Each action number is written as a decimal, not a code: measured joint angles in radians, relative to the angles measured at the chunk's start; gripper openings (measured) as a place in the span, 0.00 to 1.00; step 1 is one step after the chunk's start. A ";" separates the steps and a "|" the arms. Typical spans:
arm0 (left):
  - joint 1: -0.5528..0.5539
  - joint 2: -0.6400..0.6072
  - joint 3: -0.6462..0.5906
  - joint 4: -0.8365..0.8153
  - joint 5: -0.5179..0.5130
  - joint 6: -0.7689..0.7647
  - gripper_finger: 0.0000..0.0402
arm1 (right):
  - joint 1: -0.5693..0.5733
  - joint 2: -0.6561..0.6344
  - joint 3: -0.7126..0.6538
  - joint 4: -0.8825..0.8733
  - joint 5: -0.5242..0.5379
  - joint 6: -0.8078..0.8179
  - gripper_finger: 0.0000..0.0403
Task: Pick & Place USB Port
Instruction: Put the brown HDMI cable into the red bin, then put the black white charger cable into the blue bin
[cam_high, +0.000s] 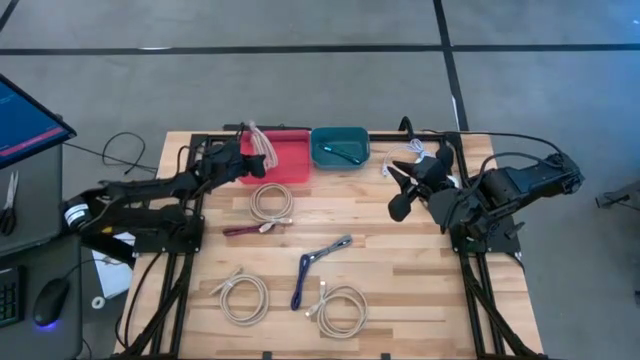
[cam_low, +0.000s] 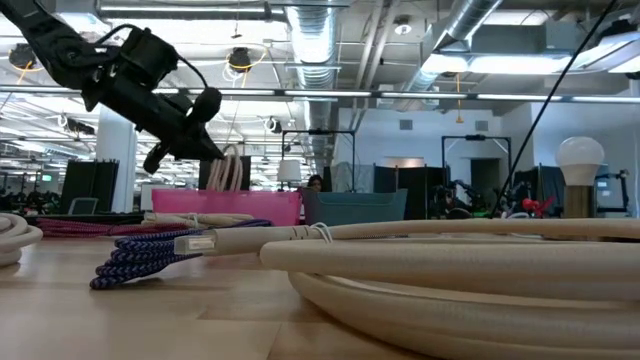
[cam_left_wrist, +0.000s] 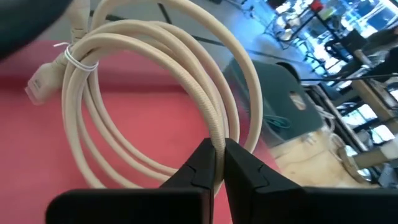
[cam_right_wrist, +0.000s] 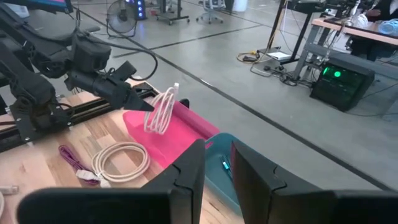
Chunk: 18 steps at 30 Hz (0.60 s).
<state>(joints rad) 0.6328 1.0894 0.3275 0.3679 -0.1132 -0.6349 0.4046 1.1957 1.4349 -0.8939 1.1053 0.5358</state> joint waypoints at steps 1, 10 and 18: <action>0.004 0.007 0.000 0.000 -0.001 -0.005 0.05 | 0.000 0.000 0.000 0.000 0.000 0.000 0.17; 0.018 0.009 0.000 0.011 0.008 -0.015 0.15 | 0.000 0.000 0.000 0.000 0.000 -0.003 0.17; 0.018 -0.053 0.000 0.093 0.129 0.027 0.25 | 0.000 0.000 0.000 -0.018 -0.002 -0.004 0.17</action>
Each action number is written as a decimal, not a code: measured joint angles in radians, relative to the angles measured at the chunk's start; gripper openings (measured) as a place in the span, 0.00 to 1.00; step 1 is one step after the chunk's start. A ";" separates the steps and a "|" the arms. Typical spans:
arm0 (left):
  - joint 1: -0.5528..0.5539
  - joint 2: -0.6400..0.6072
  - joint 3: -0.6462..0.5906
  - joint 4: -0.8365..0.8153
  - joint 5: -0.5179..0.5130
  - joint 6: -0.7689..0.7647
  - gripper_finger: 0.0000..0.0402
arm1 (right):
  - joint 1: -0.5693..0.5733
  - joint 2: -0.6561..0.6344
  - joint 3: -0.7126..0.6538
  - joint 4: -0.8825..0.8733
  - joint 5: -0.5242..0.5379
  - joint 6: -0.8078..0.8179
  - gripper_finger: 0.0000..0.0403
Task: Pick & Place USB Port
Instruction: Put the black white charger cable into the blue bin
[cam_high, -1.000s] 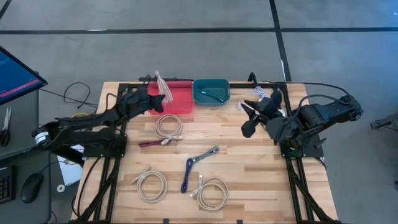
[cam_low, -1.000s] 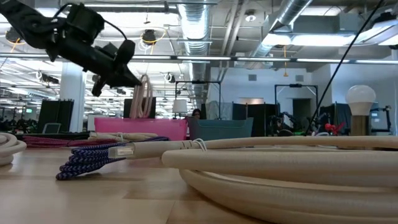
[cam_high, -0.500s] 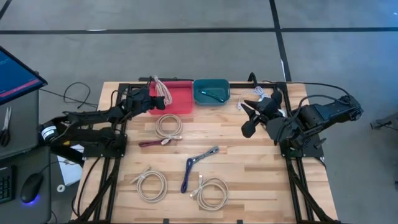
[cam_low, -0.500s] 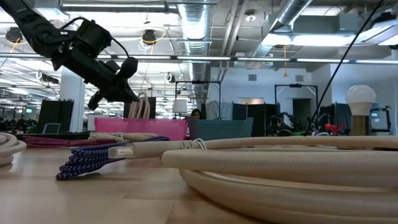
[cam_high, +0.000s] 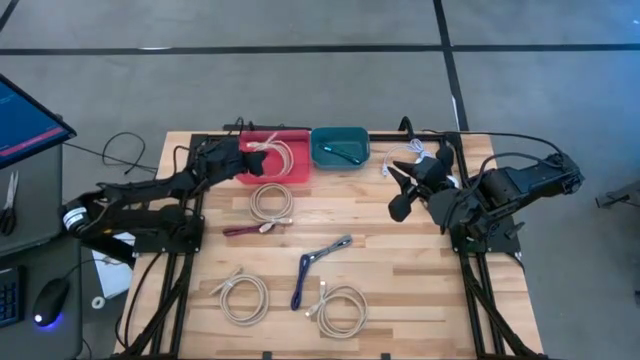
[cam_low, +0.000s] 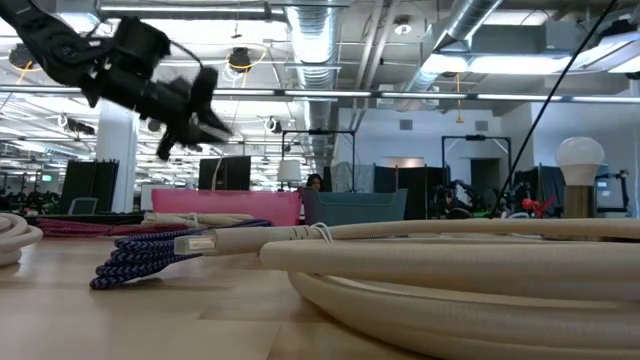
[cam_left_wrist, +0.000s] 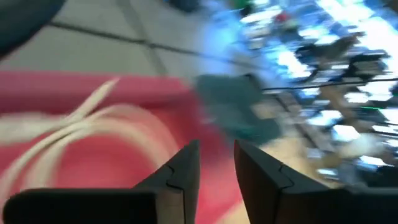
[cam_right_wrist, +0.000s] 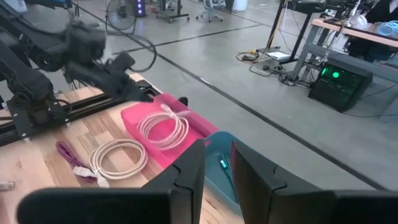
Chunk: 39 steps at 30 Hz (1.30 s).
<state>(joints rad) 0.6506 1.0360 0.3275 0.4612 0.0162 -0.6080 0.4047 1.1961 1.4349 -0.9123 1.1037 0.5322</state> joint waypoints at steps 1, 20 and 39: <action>0.000 -0.015 0.000 0.037 0.053 0.014 0.25 | 0.000 0.000 0.000 -0.001 -0.001 -0.006 0.17; -0.372 -0.419 0.000 0.167 0.170 0.224 0.07 | -0.002 0.000 0.000 0.000 -0.218 -0.034 0.17; -0.848 -0.413 0.001 0.038 -0.322 0.448 0.01 | -0.001 0.000 0.000 -0.031 -0.330 -0.123 0.17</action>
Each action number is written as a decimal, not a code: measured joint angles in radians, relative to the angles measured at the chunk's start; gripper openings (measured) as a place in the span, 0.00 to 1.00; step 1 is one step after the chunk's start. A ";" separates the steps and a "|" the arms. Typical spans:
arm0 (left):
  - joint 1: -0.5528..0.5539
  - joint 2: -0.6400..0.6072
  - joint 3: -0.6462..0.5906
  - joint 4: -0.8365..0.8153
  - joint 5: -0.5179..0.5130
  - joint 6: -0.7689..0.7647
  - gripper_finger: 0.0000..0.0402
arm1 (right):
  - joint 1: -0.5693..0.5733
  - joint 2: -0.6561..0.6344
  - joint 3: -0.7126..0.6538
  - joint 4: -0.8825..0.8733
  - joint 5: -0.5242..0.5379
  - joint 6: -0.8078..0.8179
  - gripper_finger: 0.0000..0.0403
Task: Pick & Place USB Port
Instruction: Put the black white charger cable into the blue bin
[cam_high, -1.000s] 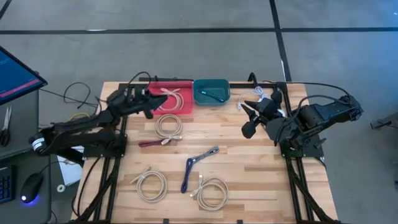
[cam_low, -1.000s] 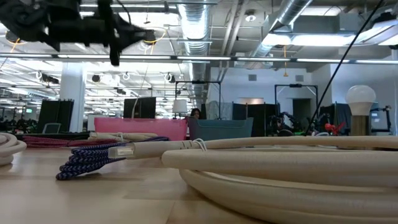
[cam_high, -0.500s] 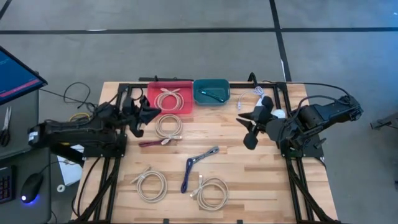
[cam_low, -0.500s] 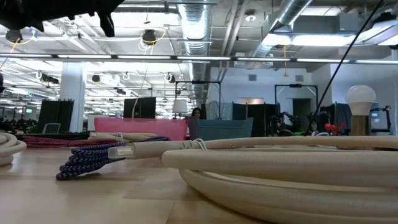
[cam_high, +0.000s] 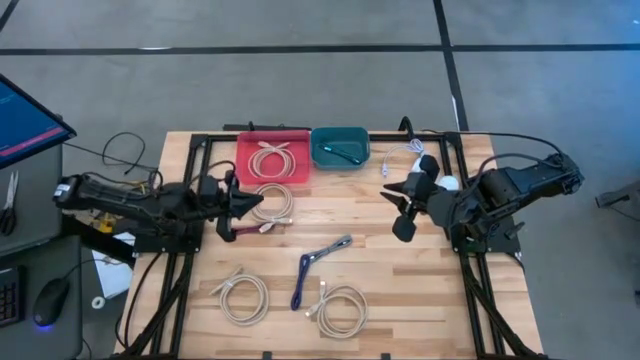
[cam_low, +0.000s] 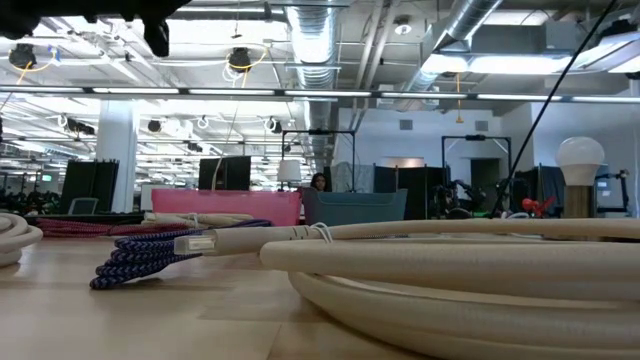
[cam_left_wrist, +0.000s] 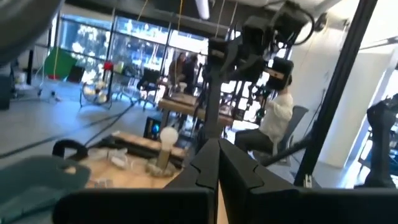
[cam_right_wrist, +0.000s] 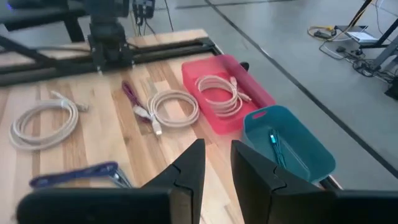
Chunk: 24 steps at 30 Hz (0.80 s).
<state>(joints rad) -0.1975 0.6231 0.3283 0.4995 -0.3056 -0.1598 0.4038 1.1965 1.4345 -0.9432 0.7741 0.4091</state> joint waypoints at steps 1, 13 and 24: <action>-0.016 0.000 0.000 -0.008 -0.015 -0.001 0.01 | 0.000 0.000 0.000 -0.011 -0.012 0.000 0.17; -0.157 0.000 0.177 -0.217 -0.156 0.082 0.01 | -0.076 0.088 0.000 -0.018 -0.283 -0.138 0.17; -0.185 0.001 0.202 -0.260 -0.192 0.073 0.01 | -0.188 0.291 0.000 -0.002 -0.536 -0.380 0.17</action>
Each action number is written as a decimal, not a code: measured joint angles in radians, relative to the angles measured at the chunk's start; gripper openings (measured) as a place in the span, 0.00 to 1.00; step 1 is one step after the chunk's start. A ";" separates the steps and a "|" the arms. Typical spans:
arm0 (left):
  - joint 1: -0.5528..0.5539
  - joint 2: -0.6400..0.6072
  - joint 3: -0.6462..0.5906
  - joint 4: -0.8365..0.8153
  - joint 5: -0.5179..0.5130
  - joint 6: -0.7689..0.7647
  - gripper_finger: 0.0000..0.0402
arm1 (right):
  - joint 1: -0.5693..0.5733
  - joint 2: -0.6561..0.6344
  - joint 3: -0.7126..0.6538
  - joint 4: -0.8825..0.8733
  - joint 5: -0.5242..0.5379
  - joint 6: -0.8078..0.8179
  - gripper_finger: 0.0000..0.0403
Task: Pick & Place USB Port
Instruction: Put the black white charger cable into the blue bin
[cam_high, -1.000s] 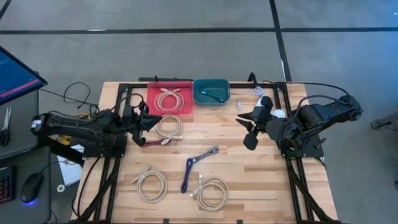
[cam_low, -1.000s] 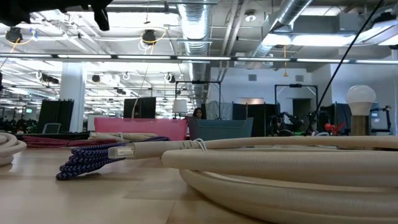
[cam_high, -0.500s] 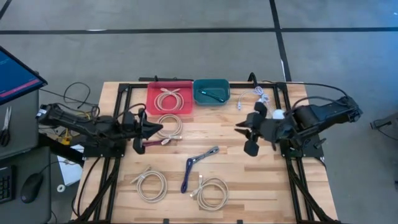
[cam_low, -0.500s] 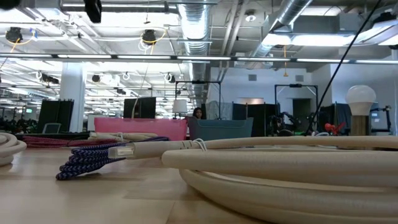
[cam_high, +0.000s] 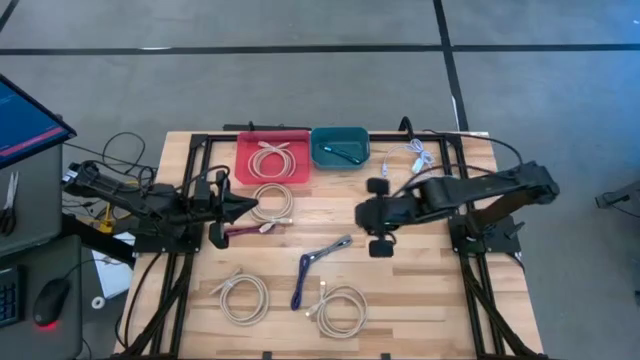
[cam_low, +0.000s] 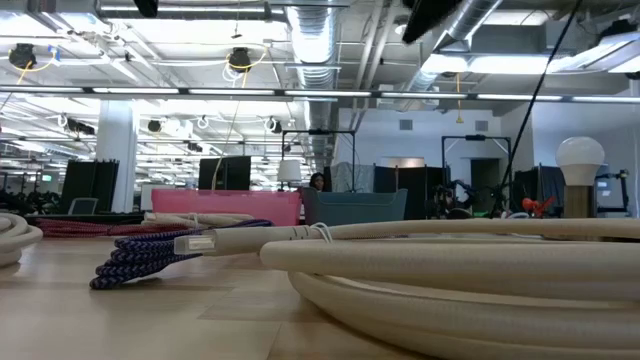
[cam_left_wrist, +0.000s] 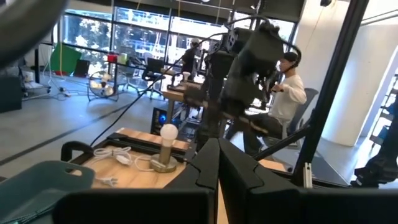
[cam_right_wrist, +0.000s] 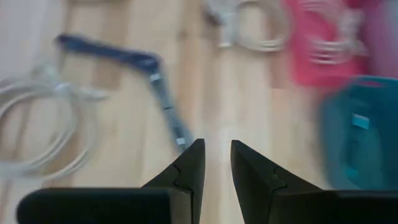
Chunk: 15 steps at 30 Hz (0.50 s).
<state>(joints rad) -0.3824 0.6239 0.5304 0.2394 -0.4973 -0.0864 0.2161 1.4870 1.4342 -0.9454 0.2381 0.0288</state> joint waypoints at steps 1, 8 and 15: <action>0.000 0.000 0.000 0.000 0.000 0.000 0.01 | -0.008 0.018 0.000 -0.001 -0.036 -0.032 0.17; 0.000 0.000 0.000 0.000 0.000 0.000 0.01 | -0.037 0.145 0.000 0.015 -0.106 -0.201 0.17; 0.000 -0.001 0.000 0.000 0.000 0.000 0.01 | -0.059 0.244 0.001 0.027 -0.106 -0.223 0.21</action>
<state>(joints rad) -0.3824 0.6231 0.5301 0.2391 -0.4973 -0.0866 0.1572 1.7308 1.4349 -0.9181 0.1321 -0.1940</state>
